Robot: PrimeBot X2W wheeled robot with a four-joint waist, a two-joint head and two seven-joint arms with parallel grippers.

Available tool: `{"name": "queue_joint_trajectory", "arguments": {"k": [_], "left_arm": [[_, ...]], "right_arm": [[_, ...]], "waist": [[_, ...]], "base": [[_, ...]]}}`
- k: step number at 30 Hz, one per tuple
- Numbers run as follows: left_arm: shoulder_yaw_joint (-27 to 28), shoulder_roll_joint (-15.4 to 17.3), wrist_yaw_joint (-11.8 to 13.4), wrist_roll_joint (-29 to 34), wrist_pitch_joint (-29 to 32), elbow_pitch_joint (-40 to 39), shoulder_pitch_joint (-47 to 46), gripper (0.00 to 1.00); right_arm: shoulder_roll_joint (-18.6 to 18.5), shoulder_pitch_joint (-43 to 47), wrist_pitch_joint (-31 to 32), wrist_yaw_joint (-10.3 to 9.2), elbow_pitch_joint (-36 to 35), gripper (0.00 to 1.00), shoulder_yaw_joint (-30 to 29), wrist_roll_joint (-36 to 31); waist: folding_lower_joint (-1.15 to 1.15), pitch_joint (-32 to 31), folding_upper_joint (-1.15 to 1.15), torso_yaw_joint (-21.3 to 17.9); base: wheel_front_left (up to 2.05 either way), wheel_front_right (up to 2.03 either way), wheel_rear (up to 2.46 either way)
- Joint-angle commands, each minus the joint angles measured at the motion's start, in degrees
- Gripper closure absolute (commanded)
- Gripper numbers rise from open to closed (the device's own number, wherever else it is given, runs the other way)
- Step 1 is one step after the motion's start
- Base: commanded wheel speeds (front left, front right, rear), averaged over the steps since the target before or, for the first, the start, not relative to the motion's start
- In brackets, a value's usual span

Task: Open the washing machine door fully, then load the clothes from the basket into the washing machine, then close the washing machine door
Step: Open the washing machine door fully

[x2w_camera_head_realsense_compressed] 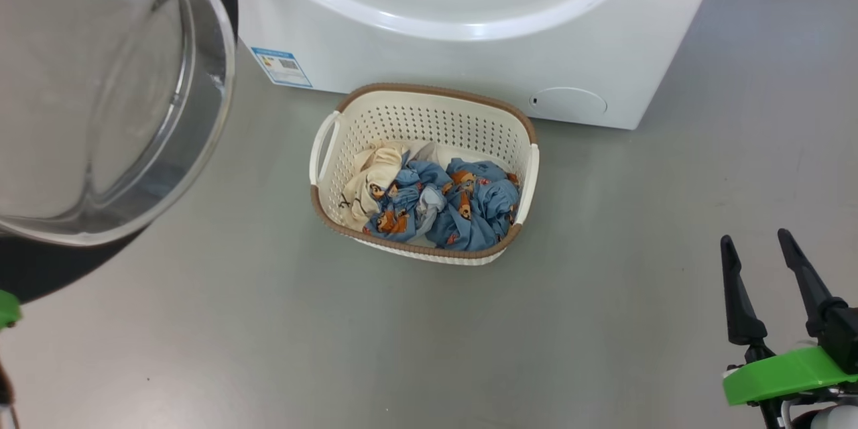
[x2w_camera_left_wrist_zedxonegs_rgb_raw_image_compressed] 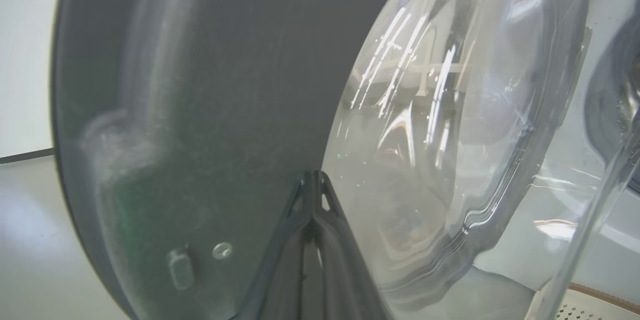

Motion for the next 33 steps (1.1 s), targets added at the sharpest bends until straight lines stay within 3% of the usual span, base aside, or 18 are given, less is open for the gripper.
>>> {"name": "queue_joint_trajectory", "arguments": {"k": [1, 8, 15, 23, 33], "left_arm": [[3.8, 4.6, -0.7, 0.9, -0.5, 0.1, -2.5, 1.0], [7.4, 5.6, -3.2, 2.9, -0.5, 3.9, -5.2, 1.0], [10.2, 4.0, -4.5, 5.4, -0.5, 4.4, -5.6, 1.0], [14.3, -0.4, -4.5, 8.7, -0.5, -0.7, -0.1, 1.0], [16.7, -9.4, -4.5, 14.0, -0.5, -16.6, 11.2, 1.0]], "right_arm": [[-0.7, -1.1, -0.7, 0.16, -1.7, 0.0, 1.0, 0.3], [-0.9, -1.2, -0.7, 0.16, -2.1, 0.0, 0.8, 0.3], [-0.8, -1.5, -0.7, 0.16, -1.8, 0.0, 1.1, 0.3], [-0.2, -1.4, -0.7, 0.16, -1.5, 0.0, 1.5, 0.4], [0.8, -0.8, -0.7, 0.16, -1.3, 0.0, 2.2, 1.1]], "waist": [[0.0, 0.6, 0.0, -0.3], [0.0, 1.4, 0.0, -0.8], [0.0, 1.0, 0.0, -1.3], [0.0, -0.4, 0.0, -2.0], [0.0, -2.9, 0.0, -3.0]], "base": [[0.0, 0.0, 0.0], [0.0, 0.0, 0.0], [0.0, 0.0, 0.0], [0.0, 0.0, 0.0], [0.0, 0.0, 0.0]]}}
